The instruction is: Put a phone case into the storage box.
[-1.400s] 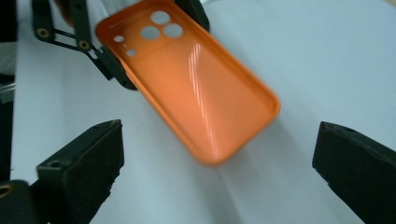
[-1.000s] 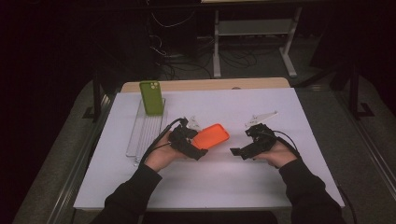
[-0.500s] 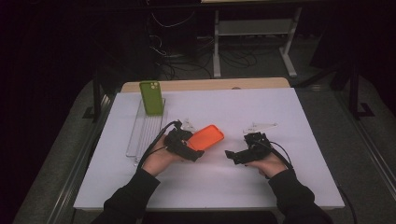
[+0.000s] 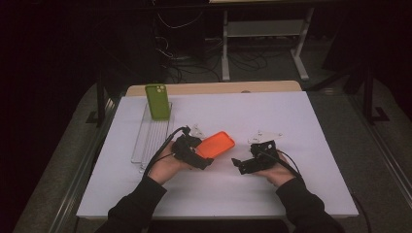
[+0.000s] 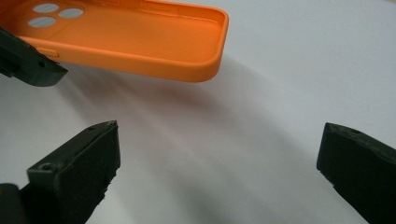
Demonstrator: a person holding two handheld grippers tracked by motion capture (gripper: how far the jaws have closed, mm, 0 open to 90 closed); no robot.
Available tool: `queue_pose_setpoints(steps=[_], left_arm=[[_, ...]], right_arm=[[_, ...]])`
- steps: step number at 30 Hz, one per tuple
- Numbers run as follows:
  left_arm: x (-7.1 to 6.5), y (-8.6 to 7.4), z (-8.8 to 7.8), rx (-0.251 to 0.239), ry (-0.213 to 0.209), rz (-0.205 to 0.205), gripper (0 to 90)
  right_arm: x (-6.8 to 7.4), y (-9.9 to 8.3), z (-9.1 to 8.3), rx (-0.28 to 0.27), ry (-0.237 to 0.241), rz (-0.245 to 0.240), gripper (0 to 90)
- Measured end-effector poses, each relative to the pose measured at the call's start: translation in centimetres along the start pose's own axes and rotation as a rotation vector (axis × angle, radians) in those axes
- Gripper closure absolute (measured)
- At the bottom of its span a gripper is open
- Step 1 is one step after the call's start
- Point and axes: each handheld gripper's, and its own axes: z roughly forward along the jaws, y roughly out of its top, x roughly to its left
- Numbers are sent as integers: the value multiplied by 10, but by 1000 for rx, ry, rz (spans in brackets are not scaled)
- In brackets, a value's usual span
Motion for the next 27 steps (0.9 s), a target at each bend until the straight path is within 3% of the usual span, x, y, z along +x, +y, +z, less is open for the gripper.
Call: queue_pose_setpoints(steps=[12, 24, 27], left_arm=[[-2, 0, 2, 7, -10, 8, 160], [0, 0, 1, 4, -6, 27, 160], [0, -1, 1, 4, -7, 11, 160]], right_arm=[[7, -1, 0, -18, -99, -172, 0], [16, 0, -1, -42, -158, -298, 0], [18, -1, -1, -51, -184, -344, 0]])
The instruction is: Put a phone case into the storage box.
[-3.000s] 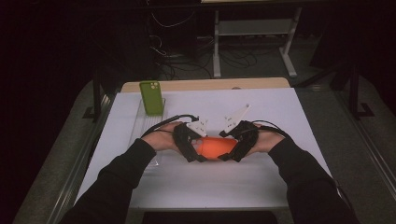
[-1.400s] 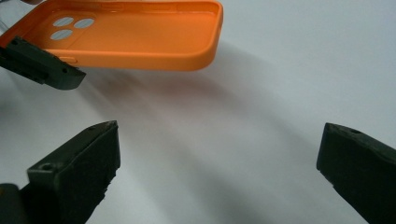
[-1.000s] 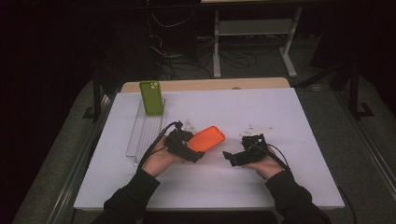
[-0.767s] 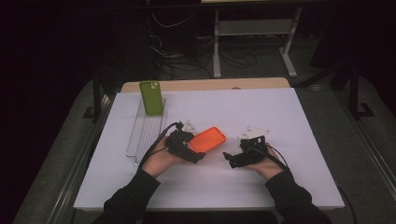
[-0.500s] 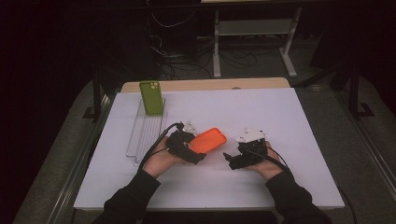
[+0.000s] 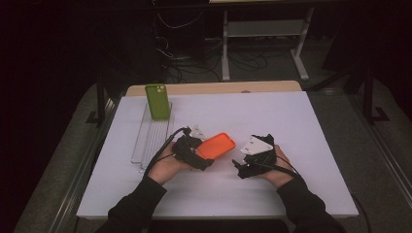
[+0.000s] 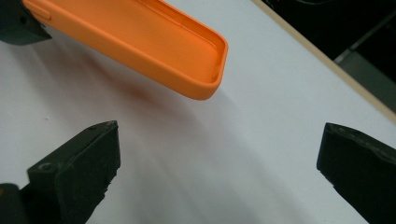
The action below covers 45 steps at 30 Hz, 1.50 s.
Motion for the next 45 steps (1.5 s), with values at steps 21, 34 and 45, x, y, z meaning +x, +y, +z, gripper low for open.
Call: queue_pose_setpoints(steps=[21, 34, 45], left_arm=[[-2, 0, 0, -30, -3, -8, 160], [-2, 1, 0, -26, -13, -14, 160], [0, 6, -3, -6, -22, 37, 160]], right_arm=[[22, 0, 1, -20, -181, -372, 0], [34, 1, 4, -68, -351, -681, 0], [46, 4, 16, -76, -370, -825, 58]])
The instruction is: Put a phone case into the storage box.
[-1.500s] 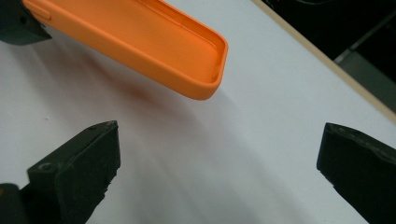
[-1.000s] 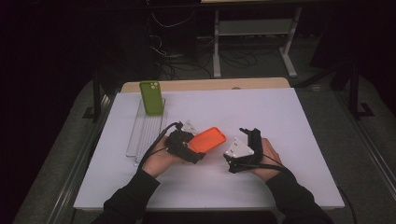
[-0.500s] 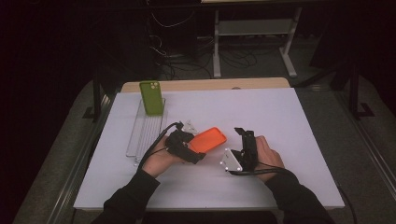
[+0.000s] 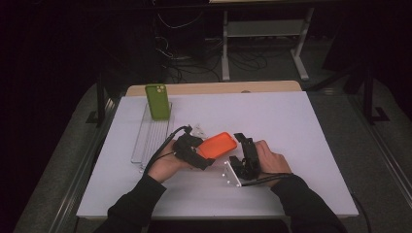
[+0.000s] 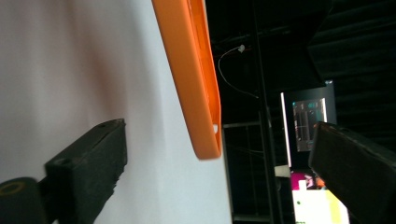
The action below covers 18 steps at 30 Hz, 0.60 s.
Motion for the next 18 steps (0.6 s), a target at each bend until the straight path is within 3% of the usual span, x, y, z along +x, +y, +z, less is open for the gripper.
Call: queue_pose_setpoints(steps=[4, 6, 9, 12, 18], left_arm=[[0, 1, 0, -4, -1, 1, 160], [0, 1, 0, -3, -3, 1, 159], [0, 2, -1, -3, -3, 7, 159], [0, 2, -2, -5, -8, 11, 159], [-1, 2, -2, -13, -11, 17, 159]], right_arm=[[0, 3, 2, -21, -21, -58, 108], [2, 6, 3, -36, -45, -55, 137], [7, 11, 4, -27, -30, -77, 234], [12, 14, 6, -30, -47, -116, 331], [16, 15, 6, -35, -58, -144, 524]])
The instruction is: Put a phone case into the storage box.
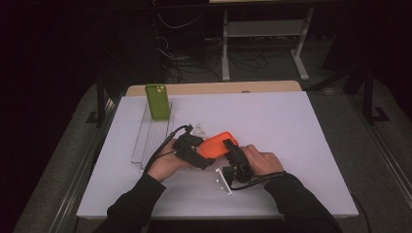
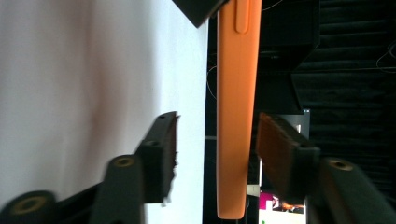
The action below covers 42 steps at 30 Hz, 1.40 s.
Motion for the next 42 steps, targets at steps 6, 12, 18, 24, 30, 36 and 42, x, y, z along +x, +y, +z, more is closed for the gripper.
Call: queue_pose_setpoints(steps=[6, 12, 18, 24, 30, 36, 42], left_arm=[[0, 0, 1, 0, -2, -1, 159], [-1, 0, 1, 1, -5, 2, 156], [-1, -2, -1, -40, 5, 3, 132], [4, -3, -6, -62, -35, -36, 0], [10, -6, -14, -89, -40, -34, 0], [12, -8, -18, -107, -49, -27, 0], [14, -9, -17, -102, -42, -3, 0]], right_arm=[[-2, 1, -2, -24, 3, -26, 674], [-3, 1, -2, -44, -8, -44, 772], [-2, 2, -4, -35, -17, -13, 777], [-3, 1, -4, -30, 8, 0, 777], [-10, -5, -4, -2, 39, 49, 777], [-17, -14, -5, 24, 80, 176, 777], [-26, -23, -5, 32, 135, 330, 778]])
